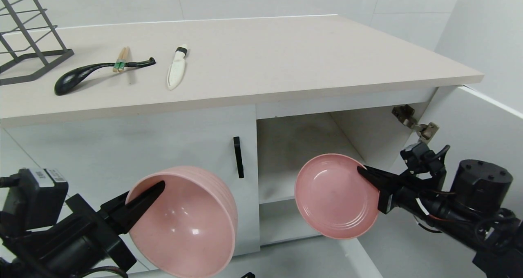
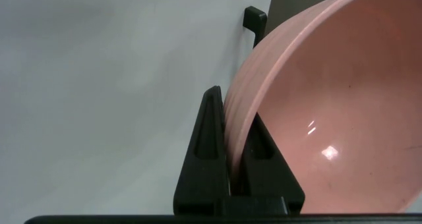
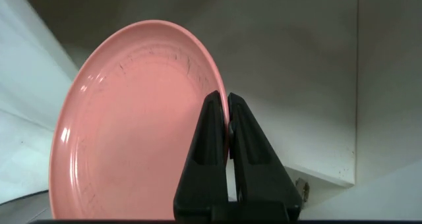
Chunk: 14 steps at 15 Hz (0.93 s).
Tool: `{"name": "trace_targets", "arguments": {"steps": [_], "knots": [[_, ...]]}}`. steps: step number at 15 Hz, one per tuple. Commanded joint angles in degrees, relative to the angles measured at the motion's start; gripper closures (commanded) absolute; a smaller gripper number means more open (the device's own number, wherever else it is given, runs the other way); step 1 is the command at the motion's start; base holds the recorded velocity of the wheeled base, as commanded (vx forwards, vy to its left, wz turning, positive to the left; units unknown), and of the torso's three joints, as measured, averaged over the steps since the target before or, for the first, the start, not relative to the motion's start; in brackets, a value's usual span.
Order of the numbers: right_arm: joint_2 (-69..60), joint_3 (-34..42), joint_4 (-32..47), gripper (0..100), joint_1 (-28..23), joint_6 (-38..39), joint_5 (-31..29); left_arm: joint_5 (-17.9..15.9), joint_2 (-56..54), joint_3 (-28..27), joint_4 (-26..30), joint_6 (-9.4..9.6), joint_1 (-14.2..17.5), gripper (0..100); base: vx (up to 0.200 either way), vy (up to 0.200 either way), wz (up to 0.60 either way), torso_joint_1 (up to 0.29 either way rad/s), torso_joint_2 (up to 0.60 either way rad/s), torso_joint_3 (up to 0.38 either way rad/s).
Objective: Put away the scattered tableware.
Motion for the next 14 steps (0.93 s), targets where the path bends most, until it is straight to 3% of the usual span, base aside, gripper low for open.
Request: {"name": "trace_targets", "arguments": {"steps": [1, 8, 14], "knots": [[4.5, -3.8, -0.1, 100, -0.3, 0.0, 0.0, 0.0, 0.1, 0.0, 0.0, -0.01, 0.0, 100, 0.0, 0.0, 0.0, 0.0, 0.0, 0.0], [13.4, -13.6, -0.1, 100, -0.2, 1.0, -0.1, 0.0, 0.1, 0.0, 1.7, -0.1, 0.1, 100, 0.0, 0.0, 0.0, 0.0, 0.0, 0.0], [20.0, -21.9, -0.1, 100, -0.7, 12.4, -0.2, 0.0, 0.1, 0.0, 1.2, -0.19, 0.0, 100, 0.0, 0.0, 0.0, 0.0, 0.0, 0.0]]}}
